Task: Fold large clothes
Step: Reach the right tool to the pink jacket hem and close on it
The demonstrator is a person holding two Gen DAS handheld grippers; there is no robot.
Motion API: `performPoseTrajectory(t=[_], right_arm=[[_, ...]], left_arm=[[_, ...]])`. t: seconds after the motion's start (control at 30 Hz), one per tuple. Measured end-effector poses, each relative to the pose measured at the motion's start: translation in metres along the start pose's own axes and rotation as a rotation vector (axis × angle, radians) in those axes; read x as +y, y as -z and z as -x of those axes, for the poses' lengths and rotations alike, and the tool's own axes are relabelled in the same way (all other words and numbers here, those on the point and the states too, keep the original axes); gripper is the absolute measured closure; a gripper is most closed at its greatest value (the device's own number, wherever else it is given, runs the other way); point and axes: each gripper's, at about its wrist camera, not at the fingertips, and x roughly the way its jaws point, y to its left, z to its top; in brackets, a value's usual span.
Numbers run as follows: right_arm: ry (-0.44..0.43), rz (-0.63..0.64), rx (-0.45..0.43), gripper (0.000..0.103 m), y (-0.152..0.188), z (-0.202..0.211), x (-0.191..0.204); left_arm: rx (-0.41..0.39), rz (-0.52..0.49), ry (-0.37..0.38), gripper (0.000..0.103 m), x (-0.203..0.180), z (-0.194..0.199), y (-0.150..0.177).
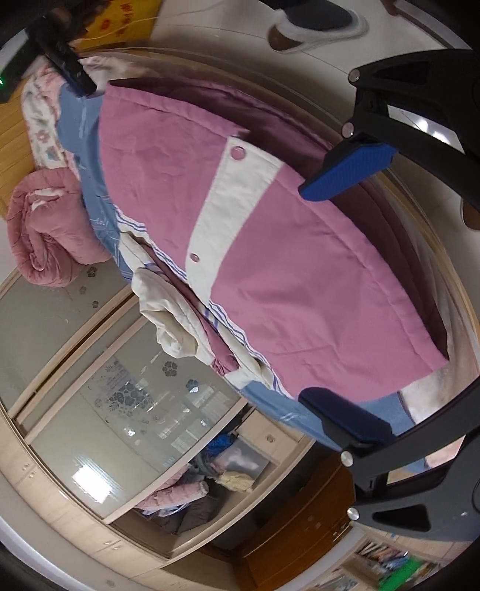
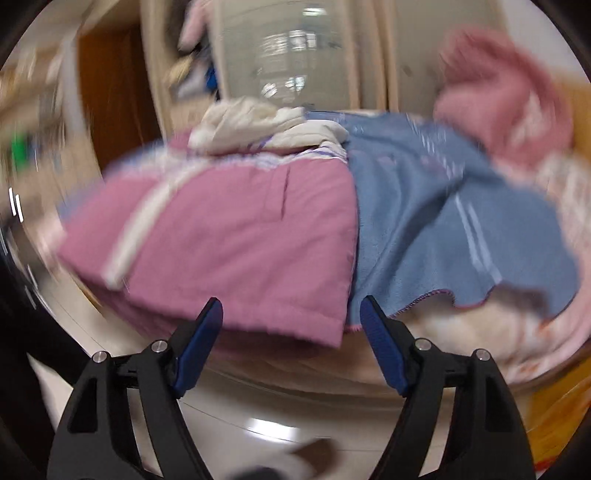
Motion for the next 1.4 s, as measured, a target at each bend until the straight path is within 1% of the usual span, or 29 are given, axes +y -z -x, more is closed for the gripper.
performPoseTrajectory(t=[0.03,0.07,0.13,0.2,0.23,0.27,0.33,0.43,0.47,0.53,0.57,0.7,0.8,0.83,0.87,0.9,0.93,1.0,1.13,1.17,1.23,1.27,1.33,1.37,1.4], right_arm=[[-0.055,-0.044,0.015,0.026,-0.006,-0.004,-0.010],[-0.084,-0.070,0.028,0.032,-0.011,-0.008,-0.016],[-0.141,-0.127,0.049,0.042,-0.020,-0.018,-0.031],[-0.187,-0.160,0.084,0.047,-0.024,-0.029,-0.038],[-0.226,-0.182,0.119,0.047,-0.025,-0.037,-0.042],[-0.243,-0.189,0.146,0.050,-0.025,-0.045,-0.045],[-0.225,-0.183,0.188,0.051,-0.024,-0.055,-0.050],[-0.232,-0.210,0.241,0.058,-0.019,-0.066,-0.054],[-0.252,-0.222,0.246,0.063,-0.017,-0.067,-0.054],[-0.258,-0.226,0.258,0.064,-0.016,-0.068,-0.052],[-0.271,-0.244,0.262,0.069,-0.015,-0.068,-0.053],[-0.306,-0.260,0.270,0.074,-0.014,-0.070,-0.054],[-0.333,-0.267,0.280,0.077,-0.015,-0.071,-0.050],[-0.329,-0.265,0.280,0.079,-0.016,-0.071,-0.049],[-0.335,-0.275,0.289,0.085,-0.017,-0.071,-0.047],[-0.345,-0.275,0.286,0.087,-0.019,-0.071,-0.047],[-0.356,-0.285,0.258,0.091,-0.022,-0.065,-0.047],[-0.405,-0.314,0.230,0.092,-0.026,-0.058,-0.045],[-0.485,-0.384,0.165,0.093,-0.035,-0.048,-0.038],[-0.523,-0.407,0.156,0.093,-0.038,-0.048,-0.036],[-0.570,-0.424,0.118,0.094,-0.046,-0.045,-0.031],[-0.602,-0.445,0.107,0.094,-0.049,-0.045,-0.030],[-0.632,-0.450,0.081,0.094,-0.058,-0.044,-0.025],[-0.667,-0.473,0.066,0.094,-0.061,-0.045,-0.024],[-0.678,-0.479,0.053,0.094,-0.064,-0.046,-0.022]], left_arm=[[0.000,0.014,0.007,0.002,0.002,-0.001,-0.002],[-0.001,0.026,0.012,0.002,0.003,-0.001,-0.003],[0.004,0.052,0.019,0.002,0.007,-0.002,-0.005],[0.012,0.071,0.019,0.002,0.009,-0.005,-0.006],[0.014,0.078,0.019,0.002,0.010,-0.005,-0.006],[0.018,0.086,0.020,0.002,0.011,-0.006,-0.006],[0.022,0.100,0.025,0.002,0.012,-0.007,-0.006],[0.022,0.120,0.029,0.002,0.014,-0.009,-0.007],[0.021,0.127,0.033,0.002,0.015,-0.009,-0.008],[0.019,0.143,0.040,0.002,0.018,-0.009,-0.009],[0.019,0.152,0.047,0.002,0.019,-0.009,-0.009],[0.024,0.190,0.072,0.002,0.025,-0.011,-0.009],[0.032,0.253,0.102,0.002,0.037,-0.013,-0.007],[0.033,0.271,0.108,0.002,0.040,-0.013,-0.007],[0.035,0.294,0.114,0.002,0.043,-0.013,-0.007],[0.038,0.315,0.118,0.002,0.048,-0.015,-0.006],[0.042,0.343,0.122,0.002,0.054,-0.016,-0.004],[0.047,0.393,0.132,0.002,0.064,-0.017,-0.002],[0.042,0.512,0.178,0.002,0.094,-0.017,0.008],[0.042,0.547,0.191,0.002,0.105,-0.016,0.012],[0.056,0.622,0.254,0.002,0.126,-0.019,0.022],[0.080,0.674,0.301,0.002,0.141,-0.022,0.031],[0.118,0.803,0.353,0.002,0.168,-0.029,0.052],[0.145,0.899,0.399,0.002,0.183,-0.035,0.068],[0.188,0.996,0.457,0.002,0.195,-0.044,0.086]])
